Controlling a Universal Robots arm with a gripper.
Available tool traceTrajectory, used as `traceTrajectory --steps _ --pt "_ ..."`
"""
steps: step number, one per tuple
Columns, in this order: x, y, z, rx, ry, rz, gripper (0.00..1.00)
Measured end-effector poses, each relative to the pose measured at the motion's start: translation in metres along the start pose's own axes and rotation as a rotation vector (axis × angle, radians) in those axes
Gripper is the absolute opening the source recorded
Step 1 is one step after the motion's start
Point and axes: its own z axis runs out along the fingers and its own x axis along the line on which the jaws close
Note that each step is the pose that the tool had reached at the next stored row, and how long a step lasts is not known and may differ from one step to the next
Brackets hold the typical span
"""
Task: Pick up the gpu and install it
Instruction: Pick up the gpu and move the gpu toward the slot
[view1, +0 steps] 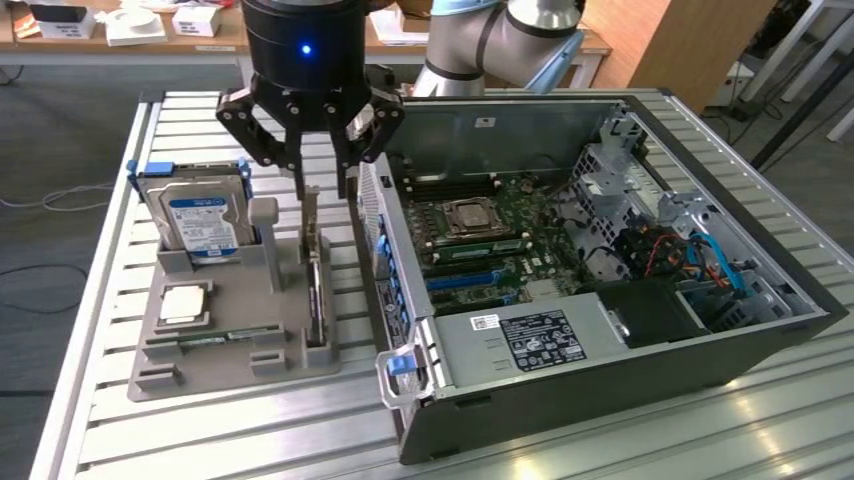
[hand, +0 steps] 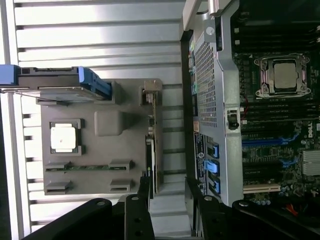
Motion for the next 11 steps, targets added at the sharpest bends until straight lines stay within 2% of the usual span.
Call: traceTrajectory --steps 11 --pt "0.0 -0.0012 0.02 0.0001 0.0017 0.0 0.42"
